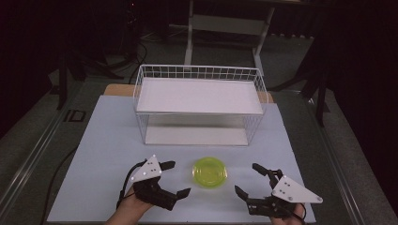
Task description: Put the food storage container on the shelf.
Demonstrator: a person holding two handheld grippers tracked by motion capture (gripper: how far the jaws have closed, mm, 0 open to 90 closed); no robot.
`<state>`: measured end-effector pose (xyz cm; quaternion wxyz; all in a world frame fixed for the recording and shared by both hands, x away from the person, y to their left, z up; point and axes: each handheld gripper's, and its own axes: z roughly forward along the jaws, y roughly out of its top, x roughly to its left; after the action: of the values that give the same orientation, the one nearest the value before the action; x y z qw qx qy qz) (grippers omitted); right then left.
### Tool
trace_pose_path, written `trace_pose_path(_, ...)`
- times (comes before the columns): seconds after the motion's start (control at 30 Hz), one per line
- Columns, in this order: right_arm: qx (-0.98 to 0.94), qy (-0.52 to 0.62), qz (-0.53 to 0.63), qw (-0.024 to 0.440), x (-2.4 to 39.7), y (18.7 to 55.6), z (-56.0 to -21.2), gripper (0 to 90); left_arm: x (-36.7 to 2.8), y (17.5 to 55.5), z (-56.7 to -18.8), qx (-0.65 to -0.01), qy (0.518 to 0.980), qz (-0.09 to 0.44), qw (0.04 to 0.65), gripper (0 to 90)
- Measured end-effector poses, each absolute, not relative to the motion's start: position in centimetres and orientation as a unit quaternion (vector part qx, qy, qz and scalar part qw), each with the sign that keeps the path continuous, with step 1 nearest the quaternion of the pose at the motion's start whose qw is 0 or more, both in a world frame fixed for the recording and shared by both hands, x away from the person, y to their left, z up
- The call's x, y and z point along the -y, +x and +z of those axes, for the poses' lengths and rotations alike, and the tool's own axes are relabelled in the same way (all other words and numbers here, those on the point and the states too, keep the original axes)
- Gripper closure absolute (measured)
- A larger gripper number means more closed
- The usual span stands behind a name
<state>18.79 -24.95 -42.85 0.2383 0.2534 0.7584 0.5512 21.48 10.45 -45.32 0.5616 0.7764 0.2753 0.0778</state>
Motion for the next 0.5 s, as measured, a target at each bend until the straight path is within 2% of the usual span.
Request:
trace_pose_path(0.23,-0.770,0.238,0.548,0.224,24.2,19.3,-41.7,17.0,-9.8,21.7,-43.7,-0.256,0.778,0.067,0.570,1.4)
trace_pose_path(0.3,-0.775,0.239,0.533,0.241,24.0,19.7,-41.5,17.0,-9.7,22.0,-43.3,-0.263,0.774,0.046,0.575,1.4)
trace_pose_path(0.5,-0.784,0.256,0.516,0.232,23.7,21.4,-40.8,16.9,-9.7,23.1,-42.5,-0.282,0.757,0.023,0.589,1.4)
